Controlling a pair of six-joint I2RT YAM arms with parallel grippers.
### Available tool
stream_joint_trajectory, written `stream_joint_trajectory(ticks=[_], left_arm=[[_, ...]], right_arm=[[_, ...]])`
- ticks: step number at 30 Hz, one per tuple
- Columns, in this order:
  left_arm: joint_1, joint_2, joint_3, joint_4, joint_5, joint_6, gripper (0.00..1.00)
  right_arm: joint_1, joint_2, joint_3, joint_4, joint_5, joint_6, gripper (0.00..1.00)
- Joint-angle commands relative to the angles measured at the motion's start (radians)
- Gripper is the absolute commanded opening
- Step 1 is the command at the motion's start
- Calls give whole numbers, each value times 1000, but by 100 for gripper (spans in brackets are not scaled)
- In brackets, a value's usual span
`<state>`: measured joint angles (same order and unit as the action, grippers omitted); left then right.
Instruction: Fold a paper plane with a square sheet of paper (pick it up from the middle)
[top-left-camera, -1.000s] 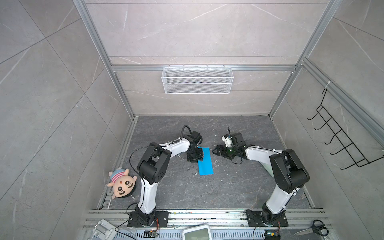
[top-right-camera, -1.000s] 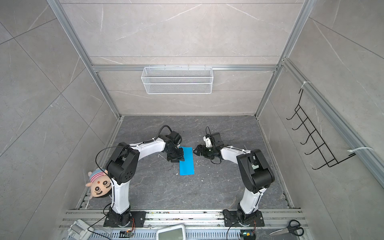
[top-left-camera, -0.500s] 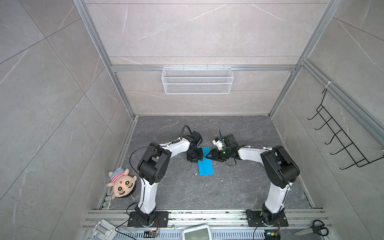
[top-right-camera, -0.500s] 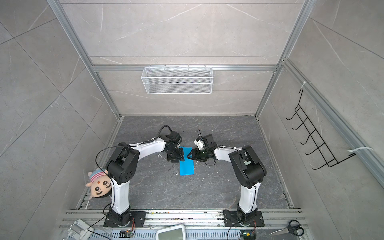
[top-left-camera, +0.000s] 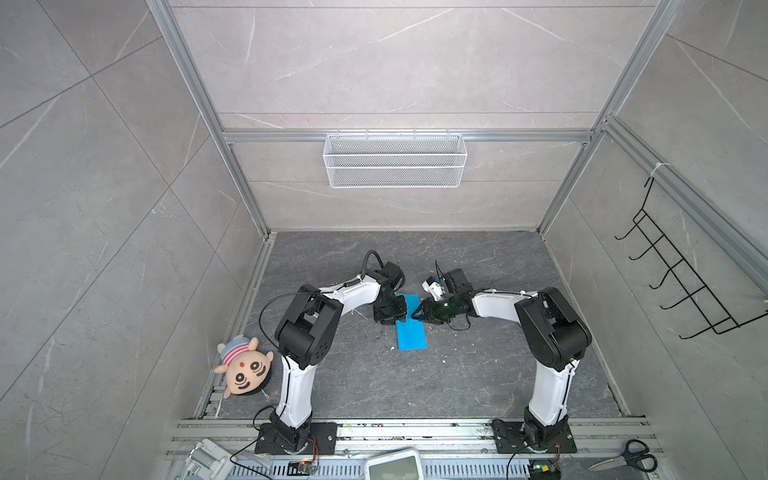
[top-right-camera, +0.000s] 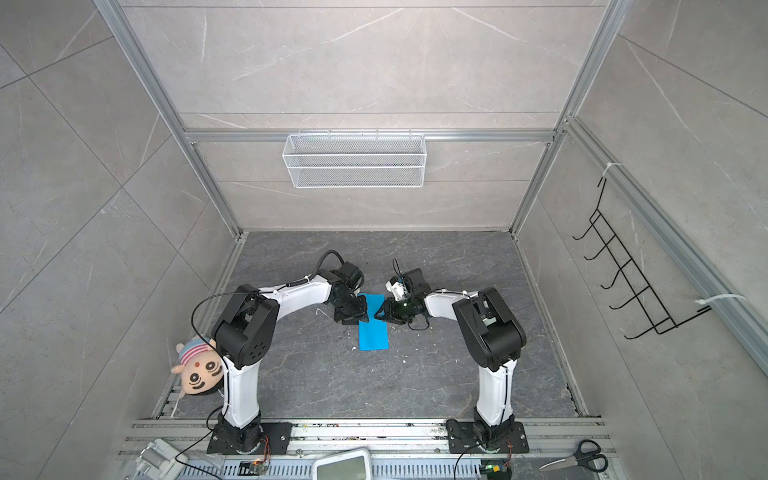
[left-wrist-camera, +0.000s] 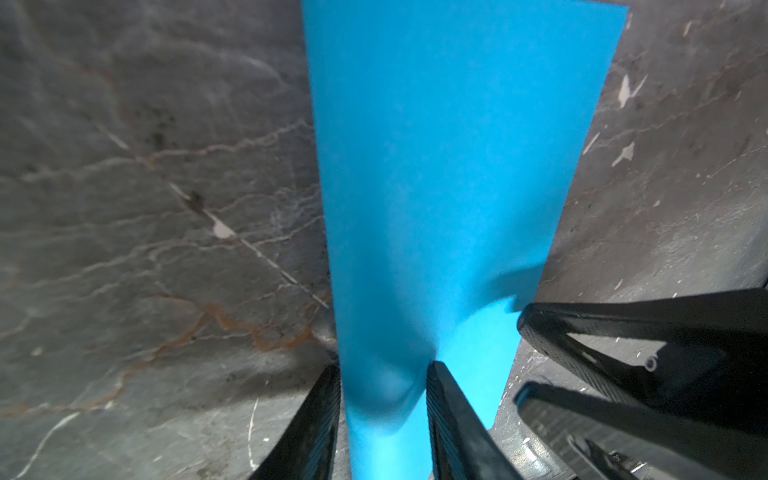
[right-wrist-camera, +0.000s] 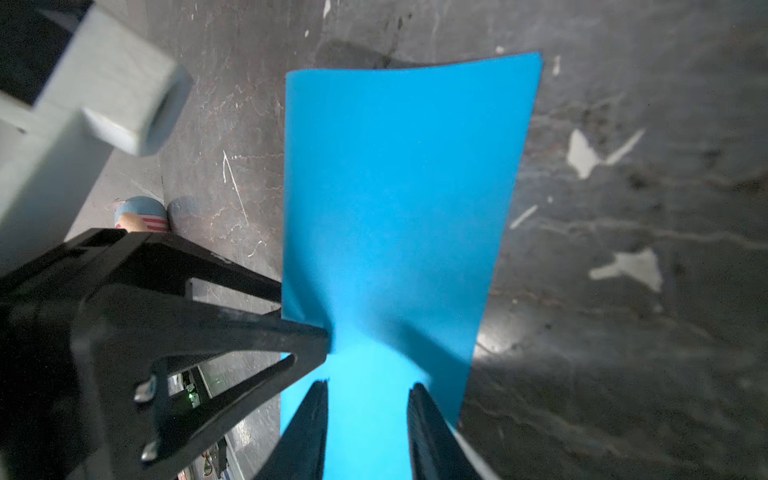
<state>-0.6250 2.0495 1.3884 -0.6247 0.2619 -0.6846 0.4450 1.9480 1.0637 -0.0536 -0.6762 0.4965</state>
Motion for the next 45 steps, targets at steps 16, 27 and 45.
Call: stream_joint_trajectory(ticks=[16,27,45], left_arm=[[-29,27,7,-158,-103,3,47],[-24,-247,-73,61,-95,-31,50],[-21,-109,-83,192,97,22,22]], right_arm=[[4,91,84,-255,115,-58,31],[21,120,117,-315,201,-60,28],[47,154,150,-377,294,-58,21]])
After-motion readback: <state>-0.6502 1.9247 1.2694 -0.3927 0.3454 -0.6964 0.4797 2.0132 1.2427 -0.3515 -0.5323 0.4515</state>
